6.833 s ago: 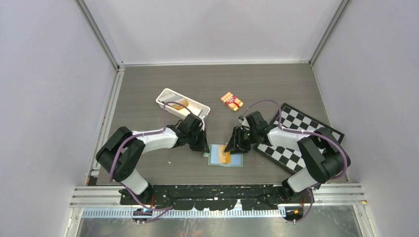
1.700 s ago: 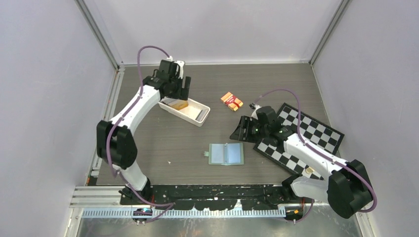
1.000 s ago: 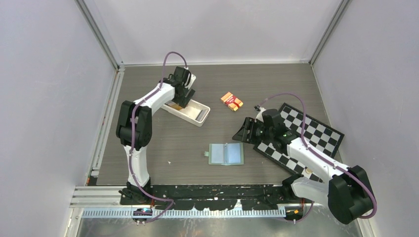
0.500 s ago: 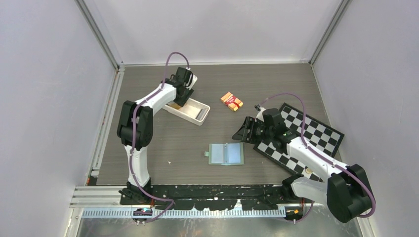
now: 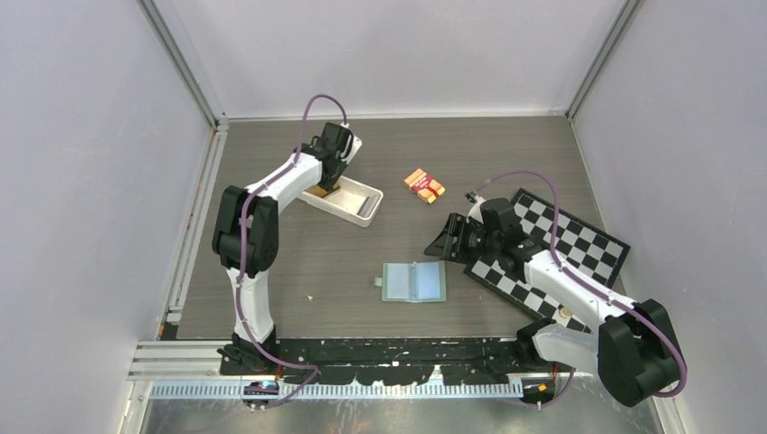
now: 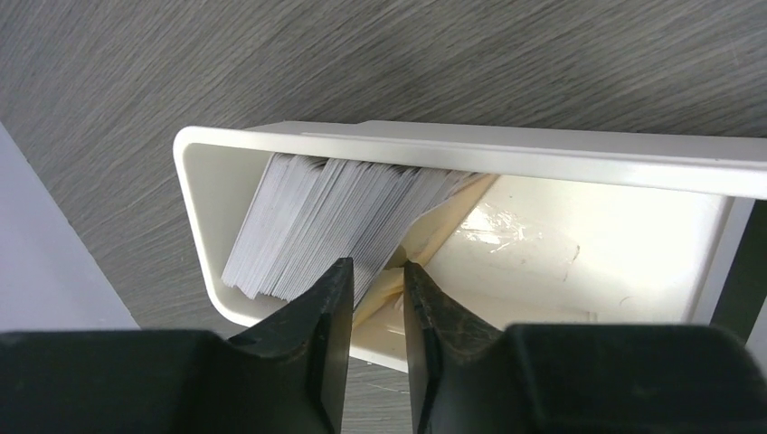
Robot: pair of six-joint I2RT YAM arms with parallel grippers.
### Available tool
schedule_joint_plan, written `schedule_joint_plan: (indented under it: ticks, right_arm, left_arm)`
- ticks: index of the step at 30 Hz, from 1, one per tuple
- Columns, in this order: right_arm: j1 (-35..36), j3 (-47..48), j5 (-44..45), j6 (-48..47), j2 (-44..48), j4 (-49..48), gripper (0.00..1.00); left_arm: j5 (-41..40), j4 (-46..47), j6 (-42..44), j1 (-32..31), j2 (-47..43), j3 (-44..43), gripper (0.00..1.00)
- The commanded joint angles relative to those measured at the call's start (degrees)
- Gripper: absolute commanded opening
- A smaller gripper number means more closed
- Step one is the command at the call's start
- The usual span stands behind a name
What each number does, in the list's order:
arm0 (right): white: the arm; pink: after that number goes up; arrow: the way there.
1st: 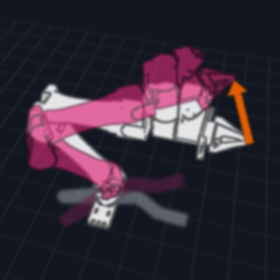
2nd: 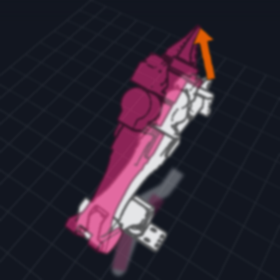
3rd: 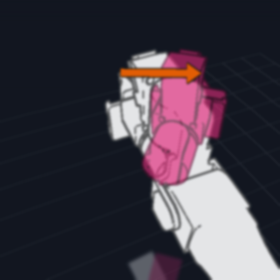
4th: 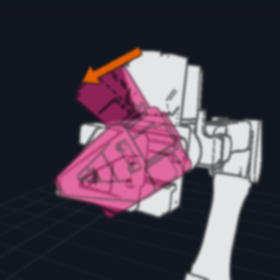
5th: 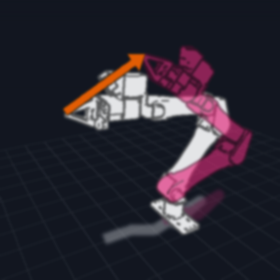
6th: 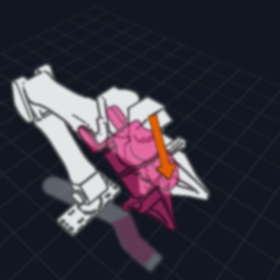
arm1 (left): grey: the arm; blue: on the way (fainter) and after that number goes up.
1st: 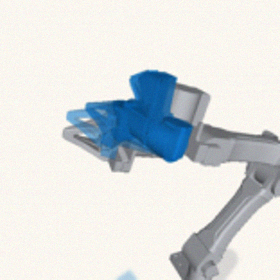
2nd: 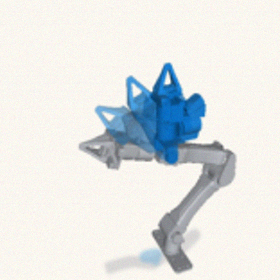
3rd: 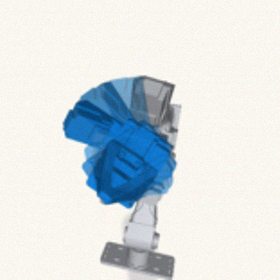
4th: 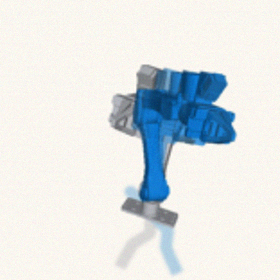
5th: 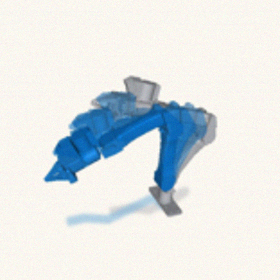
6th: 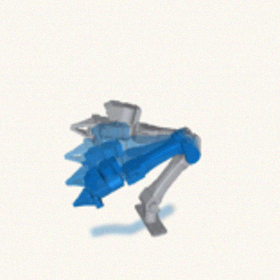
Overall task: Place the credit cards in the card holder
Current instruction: Pick up the credit card from the storage box, then insert the credit card into the card holder.
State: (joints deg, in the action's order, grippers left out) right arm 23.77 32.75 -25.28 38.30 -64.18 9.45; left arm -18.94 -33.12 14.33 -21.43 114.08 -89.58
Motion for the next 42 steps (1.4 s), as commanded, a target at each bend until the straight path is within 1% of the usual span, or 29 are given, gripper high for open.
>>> schedule_joint_plan:
  ticks: [1, 4, 6, 11, 15, 22, 27, 31, 33, 37, 39, 42]
  right_arm:
    - [-0.35, -0.58, -1.05, 0.50, -0.57, -2.25, 0.59]
    - [-0.38, -0.69, -1.18, 0.48, -0.59, -2.31, 0.59]
    - [-0.32, -0.67, -1.18, 0.60, -0.46, -2.31, 0.59]
    - [-0.28, -0.74, -1.25, 0.72, 0.16, -2.30, 0.59]
    - [-0.36, -0.62, -1.55, 0.82, 0.45, -2.22, 0.59]
    - [-0.33, -0.37, -1.37, 0.62, 1.15, -1.89, 0.59]
    - [-0.30, 0.36, -2.74, 0.58, 3.20, -3.43, 0.59]
    - [-0.30, 0.70, -5.62, 1.95, 4.93, -7.89, 0.60]
    - [-0.34, 1.03, -7.59, 2.94, 5.91, -10.66, 0.60]
    - [-0.39, 1.43, -10.18, 5.35, 7.39, -15.98, 0.60]
    - [-0.34, 1.39, -11.72, 6.97, 7.98, -19.02, 0.60]
    - [-0.28, 0.50, -13.61, 10.72, 8.86, -26.28, 0.60]
  left_arm:
    - [-0.94, 2.80, 1.72, 0.21, -3.64, 0.75, 0.24]
    - [-0.92, 2.27, 1.72, 0.00, -3.84, 0.81, 0.18]
    - [-0.90, 1.83, 1.81, -0.32, -4.24, 0.90, 0.15]
    - [-0.88, -0.07, 1.91, -1.20, -5.90, 1.24, 0.06]
    - [1.00, -4.02, 1.17, -1.51, -7.65, 0.56, 0.00]
    - [8.31, -11.98, -4.07, -1.59, -12.66, 0.78, 0.00]
    - [15.62, -13.50, -10.71, -2.31, -18.94, 2.53, 0.00]
    - [26.33, -8.90, -17.70, -2.74, -26.10, 7.12, 0.00]
    - [34.67, -5.22, -21.93, -3.02, -29.15, 10.35, 0.00]
    - [47.54, 5.18, -30.86, -3.70, -34.13, 17.87, 0.00]
    - [51.85, 10.24, -35.75, -4.31, -36.23, 20.52, 0.00]
    - [55.36, 15.42, -42.34, -5.99, -38.37, 23.93, 0.00]
